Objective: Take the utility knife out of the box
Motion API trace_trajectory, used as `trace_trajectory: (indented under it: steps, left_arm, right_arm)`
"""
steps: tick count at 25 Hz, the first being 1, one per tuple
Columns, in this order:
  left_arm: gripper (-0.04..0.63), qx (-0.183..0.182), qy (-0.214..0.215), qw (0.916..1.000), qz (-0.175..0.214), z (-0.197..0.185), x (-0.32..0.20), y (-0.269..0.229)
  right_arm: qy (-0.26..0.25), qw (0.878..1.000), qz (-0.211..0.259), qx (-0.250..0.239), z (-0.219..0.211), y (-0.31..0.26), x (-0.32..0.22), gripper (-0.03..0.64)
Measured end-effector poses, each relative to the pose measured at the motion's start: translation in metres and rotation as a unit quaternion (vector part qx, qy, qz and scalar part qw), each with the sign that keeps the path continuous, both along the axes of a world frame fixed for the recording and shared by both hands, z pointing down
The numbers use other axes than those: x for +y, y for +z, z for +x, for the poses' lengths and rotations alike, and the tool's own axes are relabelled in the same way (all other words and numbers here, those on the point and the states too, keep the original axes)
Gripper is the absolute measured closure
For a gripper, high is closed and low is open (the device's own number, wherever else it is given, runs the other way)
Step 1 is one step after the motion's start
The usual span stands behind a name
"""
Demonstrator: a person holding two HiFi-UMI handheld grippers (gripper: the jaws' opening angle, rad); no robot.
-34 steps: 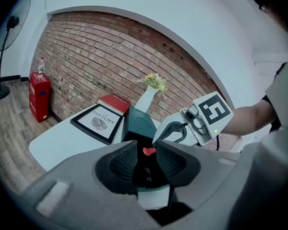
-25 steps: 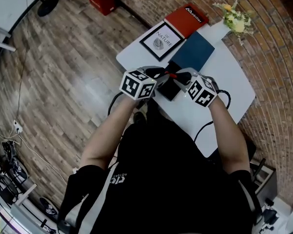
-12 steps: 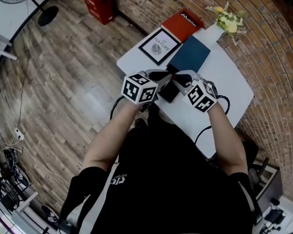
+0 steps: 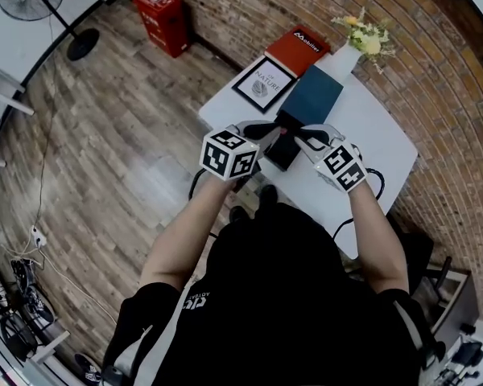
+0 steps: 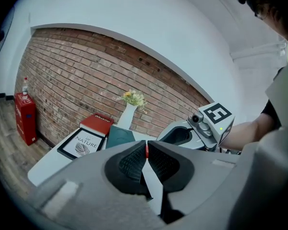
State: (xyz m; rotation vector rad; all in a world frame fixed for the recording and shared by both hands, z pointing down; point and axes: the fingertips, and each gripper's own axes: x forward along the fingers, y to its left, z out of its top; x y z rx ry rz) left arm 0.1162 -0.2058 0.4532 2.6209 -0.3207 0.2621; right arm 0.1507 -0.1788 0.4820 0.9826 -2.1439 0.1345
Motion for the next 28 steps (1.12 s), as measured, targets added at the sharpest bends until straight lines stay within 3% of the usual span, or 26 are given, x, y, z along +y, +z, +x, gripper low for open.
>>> trace_trajectory:
  steps: [14, 21, 28]
  left_arm:
    - [0.580, -0.002, -0.070, 0.9962, 0.053, -0.017, 0.001, -0.051]
    - [0.578, -0.012, -0.111, 0.9899, 0.088, 0.021, 0.030, -0.079]
    - [0.578, -0.042, -0.176, 0.9766, 0.117, 0.061, 0.074, -0.100]
  right_arm:
    - [0.072, 0.986, 0.042, -0.146, 0.042, -0.034, 0.027, 0.606]
    - [0.093, 0.974, 0.076, -0.190, 0.103, -0.059, 0.068, 0.615]
    - [0.090, 0.959, 0.098, -0.251, 0.168, -0.089, 0.119, 0.617]
